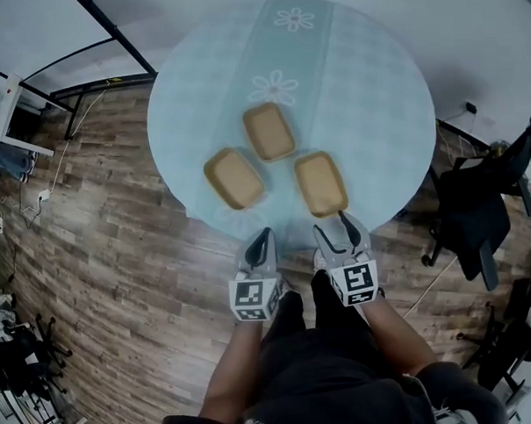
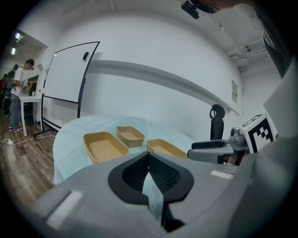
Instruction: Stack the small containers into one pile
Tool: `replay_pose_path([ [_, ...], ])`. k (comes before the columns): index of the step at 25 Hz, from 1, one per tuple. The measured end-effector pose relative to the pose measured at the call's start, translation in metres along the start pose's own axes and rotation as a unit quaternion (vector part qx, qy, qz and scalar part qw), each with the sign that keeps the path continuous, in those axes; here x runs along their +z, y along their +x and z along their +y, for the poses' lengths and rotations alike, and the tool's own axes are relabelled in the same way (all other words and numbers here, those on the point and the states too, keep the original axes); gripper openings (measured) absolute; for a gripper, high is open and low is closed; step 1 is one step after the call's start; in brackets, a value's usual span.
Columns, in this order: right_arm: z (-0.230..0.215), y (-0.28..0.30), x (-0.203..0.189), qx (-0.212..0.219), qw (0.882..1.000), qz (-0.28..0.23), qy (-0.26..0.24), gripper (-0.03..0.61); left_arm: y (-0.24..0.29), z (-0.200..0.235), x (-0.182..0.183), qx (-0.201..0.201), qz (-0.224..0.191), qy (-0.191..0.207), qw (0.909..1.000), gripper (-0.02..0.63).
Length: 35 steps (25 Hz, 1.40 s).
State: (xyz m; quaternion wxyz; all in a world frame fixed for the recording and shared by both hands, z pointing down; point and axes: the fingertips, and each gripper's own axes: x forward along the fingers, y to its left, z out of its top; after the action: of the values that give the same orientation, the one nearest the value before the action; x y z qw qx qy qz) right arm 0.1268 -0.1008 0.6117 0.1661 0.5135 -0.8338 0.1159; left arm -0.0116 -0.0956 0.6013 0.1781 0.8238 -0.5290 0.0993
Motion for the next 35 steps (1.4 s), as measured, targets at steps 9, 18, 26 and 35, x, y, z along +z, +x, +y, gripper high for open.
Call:
replay_pose_path([
  [9,-0.023,0.02,-0.05,-0.025,0.998,0.046,0.022,0.557,0.006,-0.004,-0.028,-0.001,0.02,-0.001,0.9998,-0.006],
  [18,-0.035,0.057,-0.072,-0.03,0.994,0.105,0.023,0.584,0.007,0.003,-0.038,0.01,0.026,-0.009,0.9996,-0.006],
  [26,-0.039,0.071,-0.072,-0.031,0.991,0.124,0.025,0.584,0.002,0.013,-0.039,0.022,0.03,-0.012,0.9992,-0.006],
  [35,-0.045,0.075,-0.064,-0.043,0.992,0.12,0.02,0.541,0.002,0.022,-0.035,0.022,0.032,-0.005,0.9992,-0.006],
])
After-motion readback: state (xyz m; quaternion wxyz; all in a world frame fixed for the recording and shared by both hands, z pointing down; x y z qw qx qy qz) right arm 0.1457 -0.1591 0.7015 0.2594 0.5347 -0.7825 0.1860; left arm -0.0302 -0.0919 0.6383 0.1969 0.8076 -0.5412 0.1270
